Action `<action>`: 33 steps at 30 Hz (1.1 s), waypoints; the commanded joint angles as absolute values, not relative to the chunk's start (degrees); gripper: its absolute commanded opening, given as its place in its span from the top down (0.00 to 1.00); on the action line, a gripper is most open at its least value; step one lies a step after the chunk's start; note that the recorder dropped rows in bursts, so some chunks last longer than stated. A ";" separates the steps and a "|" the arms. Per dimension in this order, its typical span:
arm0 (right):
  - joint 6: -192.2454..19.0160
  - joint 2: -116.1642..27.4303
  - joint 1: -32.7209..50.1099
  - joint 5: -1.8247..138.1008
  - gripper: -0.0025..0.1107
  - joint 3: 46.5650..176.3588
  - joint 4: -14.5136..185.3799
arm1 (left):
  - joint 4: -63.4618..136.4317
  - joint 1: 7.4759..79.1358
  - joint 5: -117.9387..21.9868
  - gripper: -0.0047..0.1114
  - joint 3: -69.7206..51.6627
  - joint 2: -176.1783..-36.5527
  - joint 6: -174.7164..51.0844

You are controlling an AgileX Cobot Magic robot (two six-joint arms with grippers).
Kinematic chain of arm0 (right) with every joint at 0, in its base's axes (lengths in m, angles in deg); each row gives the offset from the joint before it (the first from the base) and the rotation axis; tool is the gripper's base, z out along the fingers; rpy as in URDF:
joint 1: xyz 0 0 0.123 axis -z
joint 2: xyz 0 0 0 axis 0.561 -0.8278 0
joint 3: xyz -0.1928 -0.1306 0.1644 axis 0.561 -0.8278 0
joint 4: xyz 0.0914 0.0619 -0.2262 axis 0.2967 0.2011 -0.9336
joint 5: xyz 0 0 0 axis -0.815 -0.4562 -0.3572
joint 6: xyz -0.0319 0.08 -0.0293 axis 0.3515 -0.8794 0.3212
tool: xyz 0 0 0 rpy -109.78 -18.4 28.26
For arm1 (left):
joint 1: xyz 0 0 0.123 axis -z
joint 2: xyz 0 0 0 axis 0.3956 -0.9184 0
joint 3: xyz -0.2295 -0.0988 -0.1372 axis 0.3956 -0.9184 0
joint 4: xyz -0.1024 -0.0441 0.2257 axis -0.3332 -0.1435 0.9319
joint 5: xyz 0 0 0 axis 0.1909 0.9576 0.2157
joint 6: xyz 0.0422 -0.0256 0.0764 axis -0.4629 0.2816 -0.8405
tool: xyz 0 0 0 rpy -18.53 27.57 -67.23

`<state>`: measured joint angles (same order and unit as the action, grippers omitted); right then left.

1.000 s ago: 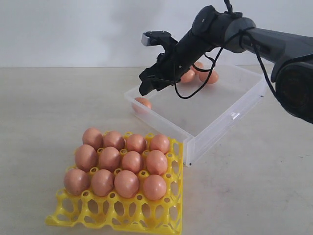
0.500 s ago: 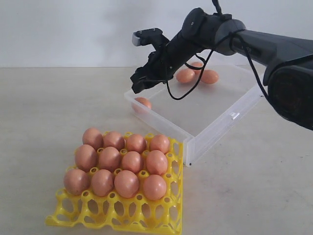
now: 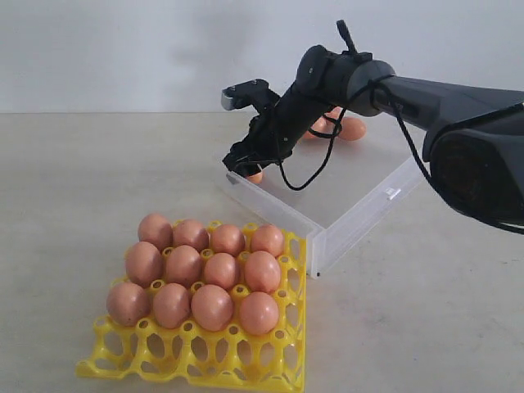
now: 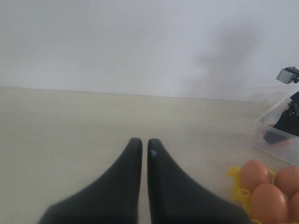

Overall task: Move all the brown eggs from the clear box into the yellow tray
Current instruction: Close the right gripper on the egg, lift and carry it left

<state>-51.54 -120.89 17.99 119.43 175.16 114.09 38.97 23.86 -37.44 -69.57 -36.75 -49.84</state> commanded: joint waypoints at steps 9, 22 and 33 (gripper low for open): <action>-64.93 -119.93 20.04 123.92 0.98 175.25 108.31 | 38.92 23.55 -37.70 0.92 -69.72 -36.55 -49.87; -75.84 -78.67 22.47 78.06 0.98 117.43 108.68 | 38.92 23.55 -37.70 0.92 -69.72 -36.55 -49.87; -99.34 -43.66 12.56 39.08 0.98 74.26 102.41 | 38.92 23.55 -37.70 0.92 -69.72 -36.55 -49.87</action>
